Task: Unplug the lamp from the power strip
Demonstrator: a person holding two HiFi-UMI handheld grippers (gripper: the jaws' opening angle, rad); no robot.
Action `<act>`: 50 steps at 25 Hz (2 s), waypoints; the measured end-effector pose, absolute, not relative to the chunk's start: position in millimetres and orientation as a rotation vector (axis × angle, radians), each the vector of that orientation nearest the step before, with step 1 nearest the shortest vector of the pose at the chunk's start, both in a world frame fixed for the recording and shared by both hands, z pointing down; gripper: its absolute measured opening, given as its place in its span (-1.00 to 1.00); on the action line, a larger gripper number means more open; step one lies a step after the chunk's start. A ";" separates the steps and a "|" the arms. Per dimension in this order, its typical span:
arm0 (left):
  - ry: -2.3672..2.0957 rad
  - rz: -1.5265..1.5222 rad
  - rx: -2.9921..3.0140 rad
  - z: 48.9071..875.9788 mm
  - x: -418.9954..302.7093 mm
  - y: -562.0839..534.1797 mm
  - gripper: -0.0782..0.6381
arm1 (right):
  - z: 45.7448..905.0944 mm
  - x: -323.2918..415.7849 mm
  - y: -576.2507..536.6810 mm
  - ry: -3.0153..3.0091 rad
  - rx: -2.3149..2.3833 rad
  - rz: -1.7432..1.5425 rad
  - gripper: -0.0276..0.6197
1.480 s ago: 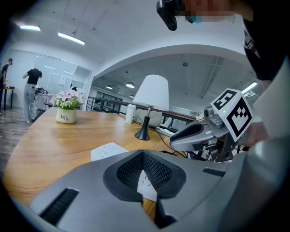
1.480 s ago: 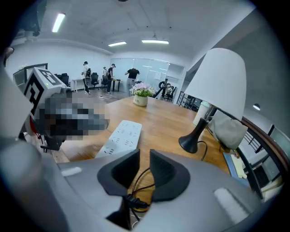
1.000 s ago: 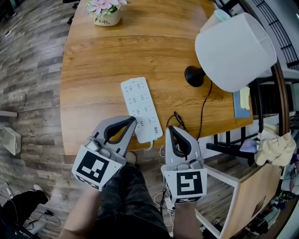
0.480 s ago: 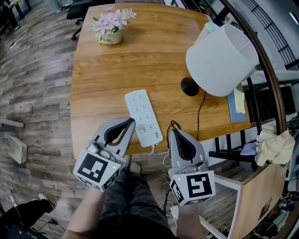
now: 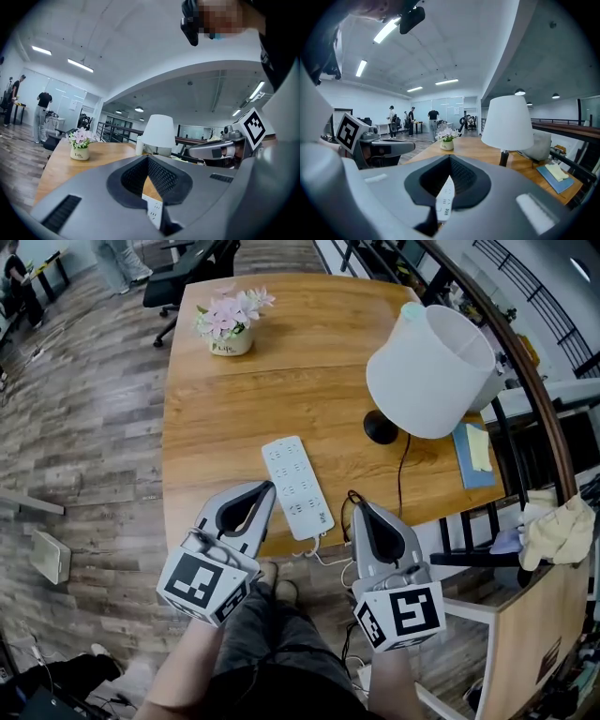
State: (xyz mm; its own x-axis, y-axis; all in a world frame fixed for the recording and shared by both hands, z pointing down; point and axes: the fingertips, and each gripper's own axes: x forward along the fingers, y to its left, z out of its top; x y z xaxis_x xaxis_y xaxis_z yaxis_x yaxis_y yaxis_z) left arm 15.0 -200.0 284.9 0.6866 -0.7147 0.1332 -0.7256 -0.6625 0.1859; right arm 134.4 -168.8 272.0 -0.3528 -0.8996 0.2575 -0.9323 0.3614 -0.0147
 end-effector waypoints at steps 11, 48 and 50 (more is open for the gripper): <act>-1.258 -0.017 2.678 240.7 -7.3 -201.5 -0.79 | 233.5 140.5 -168.2 -2.483 1.672 0.175 -0.89; -1.318 -0.183 2.737 176.2 -36.9 -187.5 -0.79 | 171.0 97.4 -152.0 -2.670 1.604 0.048 -0.89; -1.312 -0.189 2.739 174.6 -36.8 -189.0 -0.79 | 169.8 96.3 -152.7 -2.674 1.602 0.047 -0.89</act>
State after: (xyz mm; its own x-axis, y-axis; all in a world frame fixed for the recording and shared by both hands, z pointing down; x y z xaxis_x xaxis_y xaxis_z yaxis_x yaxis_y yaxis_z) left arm -36.8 -189.0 174.6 0.6214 -0.7804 -0.0693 -0.7682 -0.6243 0.1420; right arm 96.3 -152.7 169.8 -0.4715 -0.8811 0.0361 -0.8818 0.4714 -0.0136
